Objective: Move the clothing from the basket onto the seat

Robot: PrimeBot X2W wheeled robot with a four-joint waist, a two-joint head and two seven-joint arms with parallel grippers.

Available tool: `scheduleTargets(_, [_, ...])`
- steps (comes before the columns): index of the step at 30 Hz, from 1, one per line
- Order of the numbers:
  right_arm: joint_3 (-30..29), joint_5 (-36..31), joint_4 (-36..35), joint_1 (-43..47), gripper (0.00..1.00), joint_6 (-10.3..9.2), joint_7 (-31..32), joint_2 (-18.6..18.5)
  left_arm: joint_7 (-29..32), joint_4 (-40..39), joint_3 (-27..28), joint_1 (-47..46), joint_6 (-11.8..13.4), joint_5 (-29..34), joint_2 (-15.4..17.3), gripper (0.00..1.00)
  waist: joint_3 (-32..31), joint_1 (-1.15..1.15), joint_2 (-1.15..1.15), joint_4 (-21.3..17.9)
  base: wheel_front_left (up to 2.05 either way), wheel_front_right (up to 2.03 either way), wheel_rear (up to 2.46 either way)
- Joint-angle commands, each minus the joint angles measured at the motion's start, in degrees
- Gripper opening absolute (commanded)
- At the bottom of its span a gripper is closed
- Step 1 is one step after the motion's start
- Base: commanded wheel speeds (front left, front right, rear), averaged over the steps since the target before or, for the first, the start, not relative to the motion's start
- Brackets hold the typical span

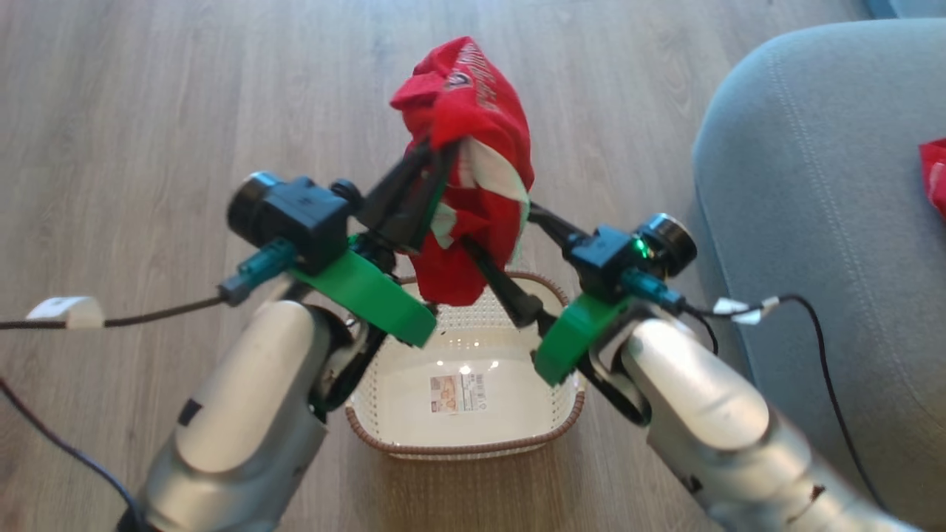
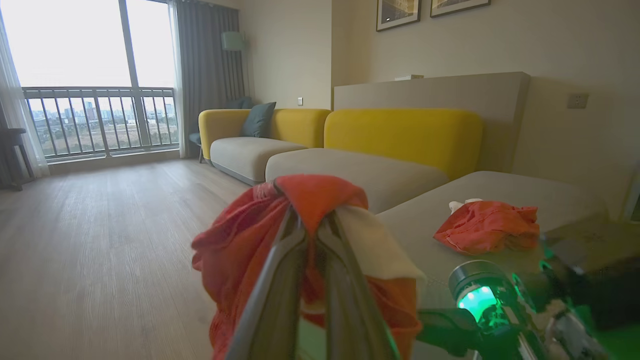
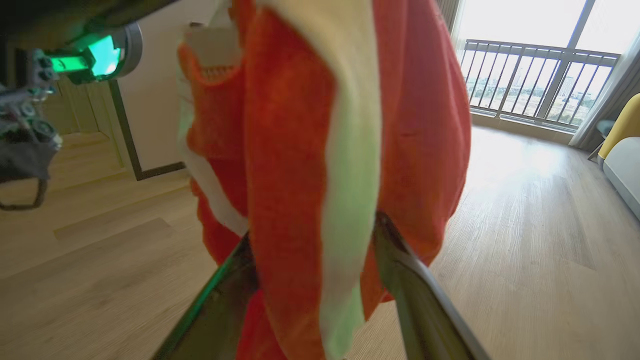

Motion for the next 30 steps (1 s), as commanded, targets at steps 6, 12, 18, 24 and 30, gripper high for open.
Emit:
scheduleTargets(6, [2.2, 4.4, 1.4, -6.8, 0.64, -0.01, -0.5, 1.3, 0.0, -1.4, 0.1, -1.7, -0.7, -0.3, -0.4, 0.00, 0.4, 0.00, 0.00, 2.1, 0.00, 0.00, 0.00])
scheduleTargets(12, [1.9, 7.7, 2.5, -8.2, 0.00, -0.01, -0.5, 1.3, -0.3, -0.4, -0.5, -1.9, -0.9, -0.6, -0.7, 0.00, 1.0, 0.00, 0.00, 2.7, 0.00, 0.00, 0.00])
scheduleTargets(18, [-0.1, 7.6, 2.3, -7.7, 0.00, -0.01, -0.5, 1.3, -0.8, 0.7, -0.1, -1.8, -0.6, -0.4, 0.1, 1.00, 1.6, 0.00, 0.00, 1.5, 0.00, 0.00, 0.00])
scheduleTargets(24, [-3.4, 6.5, 1.2, -6.4, 0.00, -0.01, -0.5, 1.3, -0.9, 2.8, -1.0, -1.5, -1.2, -0.8, 0.9, 1.00, 2.1, 0.00, 0.00, -0.3, 0.00, 0.00, 0.00])
scheduleTargets(30, [-7.7, 5.2, -1.2, -4.1, 0.00, -0.01, -0.5, 1.3, -1.1, 5.0, -2.1, -0.4, -1.9, -1.4, 2.4, 1.00, 2.3, 0.00, 0.00, -4.5, 0.00, 0.00, 0.00])
